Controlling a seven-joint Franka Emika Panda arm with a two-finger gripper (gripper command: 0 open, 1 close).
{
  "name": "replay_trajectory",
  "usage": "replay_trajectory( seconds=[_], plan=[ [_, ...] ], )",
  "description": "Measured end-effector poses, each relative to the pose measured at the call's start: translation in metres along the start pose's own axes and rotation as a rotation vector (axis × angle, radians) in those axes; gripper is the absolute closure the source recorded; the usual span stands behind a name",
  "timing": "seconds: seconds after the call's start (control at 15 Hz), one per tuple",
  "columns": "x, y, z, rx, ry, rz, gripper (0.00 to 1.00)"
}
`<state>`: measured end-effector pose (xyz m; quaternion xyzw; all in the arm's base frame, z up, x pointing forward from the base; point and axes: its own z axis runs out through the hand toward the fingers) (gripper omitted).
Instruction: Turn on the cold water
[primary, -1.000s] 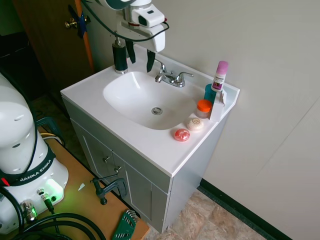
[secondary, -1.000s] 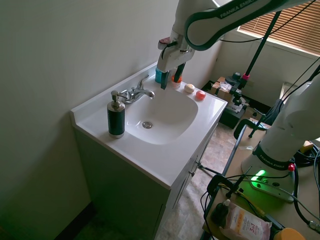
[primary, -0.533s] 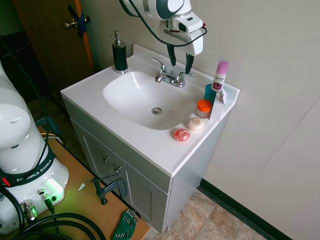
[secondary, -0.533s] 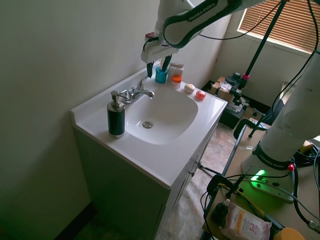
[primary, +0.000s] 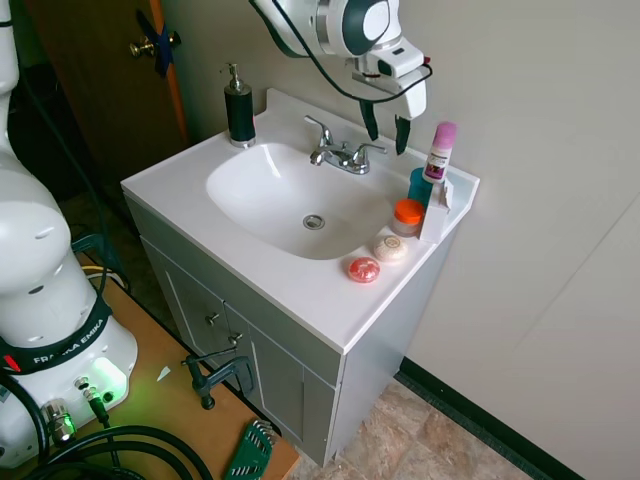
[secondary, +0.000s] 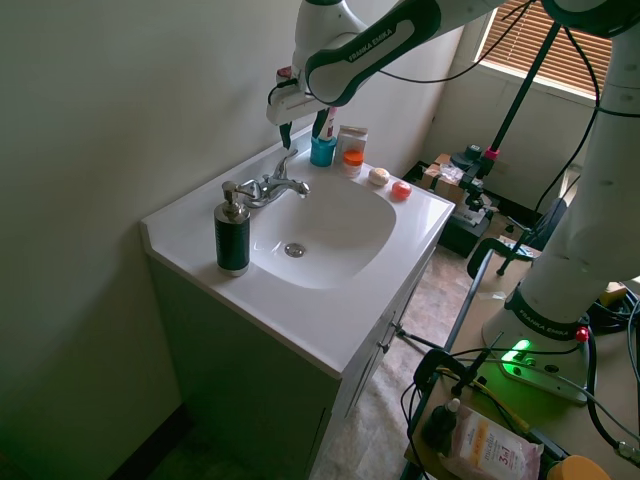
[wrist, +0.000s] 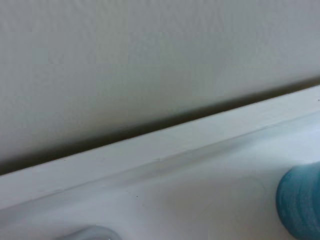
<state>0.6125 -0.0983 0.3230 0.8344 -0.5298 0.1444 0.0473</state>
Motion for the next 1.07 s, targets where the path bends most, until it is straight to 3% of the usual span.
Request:
replay_trajectory(
  seconds=[0.27, 0.47, 0.73, 1.07],
  plan=[
    [0.003, 0.002, 0.018, -0.001, 0.026, 0.003, 0.0],
    [0.003, 0.014, 0.028, -0.023, 0.012, 0.019, 0.0],
    [-0.03, 0.041, 0.013, -0.023, -0.065, 0.017, 0.0],
    [-0.103, 0.098, -0.032, -0.007, -0.171, -0.065, 0.0]
  ],
)
